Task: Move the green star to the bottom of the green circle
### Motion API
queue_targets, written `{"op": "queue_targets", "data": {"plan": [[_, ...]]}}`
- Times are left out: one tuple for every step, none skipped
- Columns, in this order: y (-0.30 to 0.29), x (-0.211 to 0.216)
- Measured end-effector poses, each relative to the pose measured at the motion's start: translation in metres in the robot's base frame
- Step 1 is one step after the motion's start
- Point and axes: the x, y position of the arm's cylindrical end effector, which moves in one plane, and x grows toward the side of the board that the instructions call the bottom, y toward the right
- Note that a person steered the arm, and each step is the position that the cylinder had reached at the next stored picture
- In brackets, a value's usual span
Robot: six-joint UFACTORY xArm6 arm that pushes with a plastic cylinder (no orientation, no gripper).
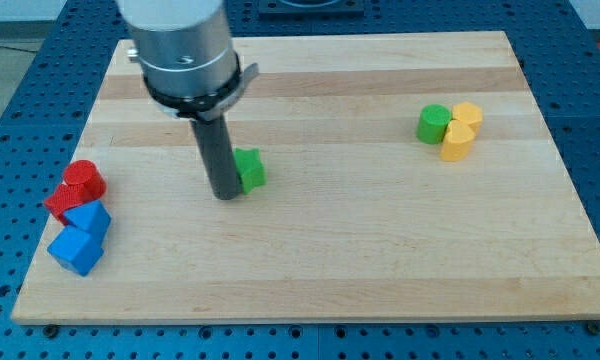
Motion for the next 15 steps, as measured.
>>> {"op": "queue_targets", "data": {"plan": [[0.008, -0.015], [-0.026, -0.025], [-0.016, -0.039], [0.037, -0.041], [0.095, -0.036], [0.139, -0.030], [0.107, -0.004], [0.106, 0.015], [0.152, 0.012], [0.186, 0.001], [0.194, -0.006], [0.149, 0.013], [0.125, 0.004], [0.146, -0.016], [0.167, -0.030]]}}
